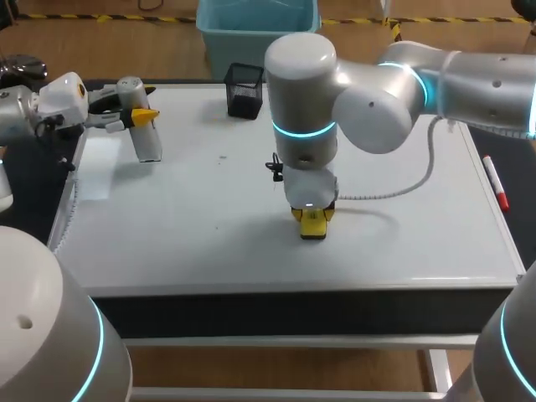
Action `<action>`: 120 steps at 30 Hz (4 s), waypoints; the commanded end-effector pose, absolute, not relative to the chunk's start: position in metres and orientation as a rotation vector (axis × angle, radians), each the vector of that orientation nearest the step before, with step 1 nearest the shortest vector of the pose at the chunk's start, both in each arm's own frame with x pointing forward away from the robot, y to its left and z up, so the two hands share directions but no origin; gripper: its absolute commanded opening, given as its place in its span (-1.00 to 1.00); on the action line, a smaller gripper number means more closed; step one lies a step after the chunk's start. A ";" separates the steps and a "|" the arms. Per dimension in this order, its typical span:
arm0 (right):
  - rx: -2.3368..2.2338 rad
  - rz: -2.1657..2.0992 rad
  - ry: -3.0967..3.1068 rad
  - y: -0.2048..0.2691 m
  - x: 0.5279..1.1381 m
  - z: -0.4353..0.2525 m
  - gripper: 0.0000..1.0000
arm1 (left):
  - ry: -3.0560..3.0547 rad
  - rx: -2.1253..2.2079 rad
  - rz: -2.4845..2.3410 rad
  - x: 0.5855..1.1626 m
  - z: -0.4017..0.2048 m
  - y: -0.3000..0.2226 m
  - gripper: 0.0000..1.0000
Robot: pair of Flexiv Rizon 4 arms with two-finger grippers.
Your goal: Pick up the inspection probe, press it on each red-marked spot on the whiteboard one by one, put down the probe, pick up the eraser, and wipe off all the red marks.
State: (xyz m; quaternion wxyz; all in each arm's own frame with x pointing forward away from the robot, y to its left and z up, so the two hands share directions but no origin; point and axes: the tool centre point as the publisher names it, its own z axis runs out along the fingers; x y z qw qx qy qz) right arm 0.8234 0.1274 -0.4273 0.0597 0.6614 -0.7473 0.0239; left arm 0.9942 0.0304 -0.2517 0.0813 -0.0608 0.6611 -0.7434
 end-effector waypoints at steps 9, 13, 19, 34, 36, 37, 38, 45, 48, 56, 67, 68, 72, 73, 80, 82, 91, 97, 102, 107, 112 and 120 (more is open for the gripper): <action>1.941 0.074 -2.310 0.091 0.826 -0.432 -1.00 | 1.975 -0.181 -2.222 0.994 -0.251 0.030 -1.00; 1.922 0.079 -2.323 0.081 0.827 -0.432 -1.00 | 1.975 -0.181 -2.222 0.994 -0.251 0.030 -1.00; 1.907 0.089 -2.345 0.070 0.829 -0.427 -1.00 | 1.975 -0.181 -2.222 0.994 -0.251 0.030 -1.00; 2.043 -0.013 -2.274 0.041 0.839 -0.386 -1.00 | 1.975 -0.181 -2.222 0.994 -0.251 0.030 -1.00; 2.054 -0.025 -2.280 0.035 0.841 -0.379 -1.00 | 1.975 -0.181 -2.222 0.994 -0.251 0.030 -1.00; 2.054 -0.001 -2.281 0.032 0.843 -0.376 -1.00 | 1.975 -0.181 -2.222 0.994 -0.251 0.030 -1.00; 2.048 0.007 -2.282 0.029 0.844 -0.374 -1.00 | 1.975 -0.181 -2.222 0.994 -0.251 0.030 -1.00; 2.032 0.038 -2.293 0.024 0.848 -0.373 -1.00 | 1.975 -0.181 -2.222 0.994 -0.251 0.030 -1.00; 2.032 0.038 -2.293 0.024 0.848 -0.373 -1.00 | 1.975 -0.181 -2.222 0.994 -0.251 0.030 -1.00; 2.032 0.038 -2.293 0.024 0.848 -0.373 -1.00 | 1.975 -0.181 -2.222 0.994 -0.251 0.030 -1.00; 2.027 0.064 -2.289 0.018 0.877 -0.379 -1.00 | 1.975 -0.181 -2.222 0.994 -0.251 0.030 -1.00; 2.040 0.078 -2.285 0.018 0.886 -0.377 -1.00 | 1.975 -0.181 -2.222 0.994 -0.251 0.030 -1.00; 2.060 0.097 -2.271 0.015 0.922 -0.374 -1.00 | 1.975 -0.181 -2.222 0.994 -0.251 0.030 -1.00; 2.063 0.106 -2.265 0.014 0.933 -0.373 -1.00 | 1.975 -0.181 -2.222 0.994 -0.251 0.030 -1.00; 2.083 0.119 -2.203 0.012 0.997 -0.369 -1.00 | 1.975 -0.181 -2.222 0.994 -0.251 0.030 -1.00; 2.093 0.089 -2.177 0.012 1.014 -0.369 -1.00 | 1.975 -0.181 -2.222 0.994 -0.251 0.030 -1.00; 2.073 0.106 -2.133 0.015 1.074 -0.370 -1.00 | 1.975 -0.181 -2.222 0.994 -0.251 0.030 -1.00; 2.079 0.001 -2.154 0.013 1.108 -0.372 -1.00 | 1.975 -0.181 -2.222 0.994 -0.251 0.030 -1.00; 2.107 -0.053 -2.149 0.016 1.126 -0.377 -1.00 | 1.975 -0.181 -2.222 0.994 -0.251 0.030 -1.00; 2.159 -0.085 -2.108 0.024 1.137 -0.383 -1.00 | 1.975 -0.181 -2.222 0.994 -0.251 0.030 -1.00; 2.175 -0.083 -2.069 0.031 1.149 -0.388 -1.00 | 1.975 -0.181 -2.222 0.994 -0.251 0.030 -1.00; 2.162 -0.108 -2.079 0.033 1.168 -0.395 -1.00 | 1.975 -0.181 -2.222 0.994 -0.251 0.030 -1.00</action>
